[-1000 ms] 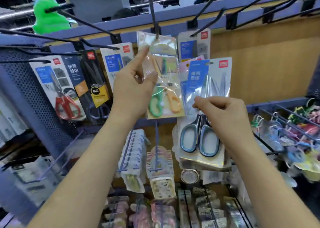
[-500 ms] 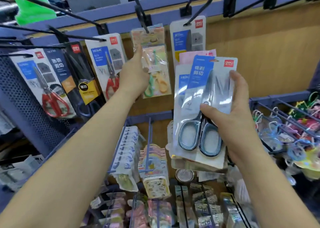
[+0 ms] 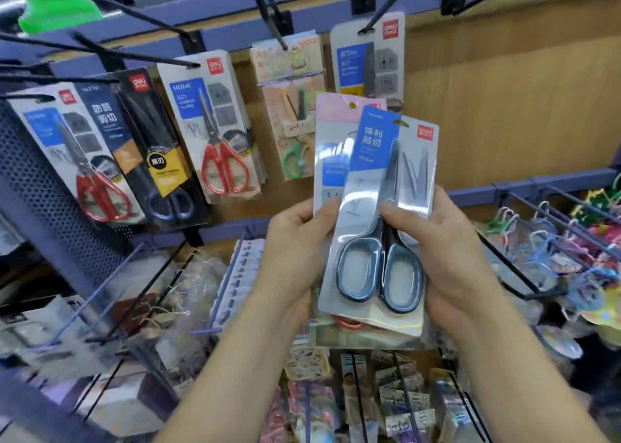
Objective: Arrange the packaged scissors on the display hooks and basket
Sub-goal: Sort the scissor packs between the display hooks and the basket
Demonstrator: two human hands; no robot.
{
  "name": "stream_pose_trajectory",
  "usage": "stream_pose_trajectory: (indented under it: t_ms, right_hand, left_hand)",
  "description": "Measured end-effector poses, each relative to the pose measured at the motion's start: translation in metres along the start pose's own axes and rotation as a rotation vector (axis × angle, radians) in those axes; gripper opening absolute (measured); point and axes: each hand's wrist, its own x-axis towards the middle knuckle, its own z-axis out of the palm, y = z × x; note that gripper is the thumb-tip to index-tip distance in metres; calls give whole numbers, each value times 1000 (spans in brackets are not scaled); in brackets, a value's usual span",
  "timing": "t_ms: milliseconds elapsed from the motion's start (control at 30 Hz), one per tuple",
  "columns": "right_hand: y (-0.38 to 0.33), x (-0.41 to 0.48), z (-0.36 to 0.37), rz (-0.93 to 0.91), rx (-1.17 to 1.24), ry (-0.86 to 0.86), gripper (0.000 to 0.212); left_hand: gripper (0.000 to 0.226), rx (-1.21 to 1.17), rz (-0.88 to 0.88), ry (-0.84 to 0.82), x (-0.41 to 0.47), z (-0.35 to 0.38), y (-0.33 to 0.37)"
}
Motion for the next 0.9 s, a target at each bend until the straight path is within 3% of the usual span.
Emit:
stream_pose_trajectory:
  t_ms: [233, 400, 467, 533, 567, 633, 733, 833, 900]
  right_hand:
    - [-5, -5, -3, -87, 45, -30, 40]
    - [-4, -7, -9, -107, 57, 75, 41]
    - [-6, -7, -15, -196, -39, 136, 56]
    - [-9, -6, -21, -309, -178, 169, 77]
    - [-9, -6, -22, -344, -230, 167, 80]
    - [-6, -5, -18, -350, -292, 159, 64]
    - [2, -4, -6, -221, -272, 181, 43]
    - [9, -6, -4, 15, 64, 99, 26]
    - [10, -10, -2, 34, 28, 28, 30]
  left_hand:
    - [28, -184, 76, 87, -1, 1, -1]
    - [22, -242, 152, 99, -4, -6, -5]
    - [18, -93, 293, 177, -8, -15, -4]
    - [22, 301, 575, 308, -10, -26, -1]
    - [28, 566, 751, 335, -10, -30, 2]
    - [40, 1009, 992, 241, -13, -25, 0]
    - [47, 1293, 977, 7, -19, -8, -9]
    - [63, 1398, 788, -110, -23, -10, -7]
    - [72, 1441, 636, -174, -26, -11, 1]
